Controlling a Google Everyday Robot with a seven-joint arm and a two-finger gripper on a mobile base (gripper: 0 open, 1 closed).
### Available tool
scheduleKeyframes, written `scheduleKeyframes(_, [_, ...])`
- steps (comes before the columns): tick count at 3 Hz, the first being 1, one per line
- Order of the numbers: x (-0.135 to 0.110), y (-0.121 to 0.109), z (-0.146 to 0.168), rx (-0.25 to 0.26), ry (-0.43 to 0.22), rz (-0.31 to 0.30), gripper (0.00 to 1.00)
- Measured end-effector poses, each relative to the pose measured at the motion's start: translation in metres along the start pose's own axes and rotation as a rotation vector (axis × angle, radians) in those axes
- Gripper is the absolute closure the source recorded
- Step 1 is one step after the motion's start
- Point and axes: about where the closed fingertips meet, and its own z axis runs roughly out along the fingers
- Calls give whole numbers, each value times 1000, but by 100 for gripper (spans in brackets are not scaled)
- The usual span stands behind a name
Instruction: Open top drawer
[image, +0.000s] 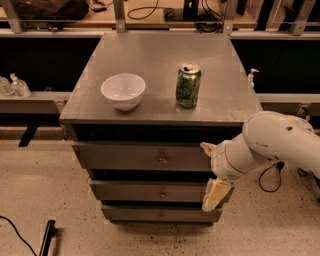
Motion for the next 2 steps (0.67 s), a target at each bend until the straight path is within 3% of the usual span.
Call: scheduleKeyframes(2, [22,-51,22,-25,-19,-26,0])
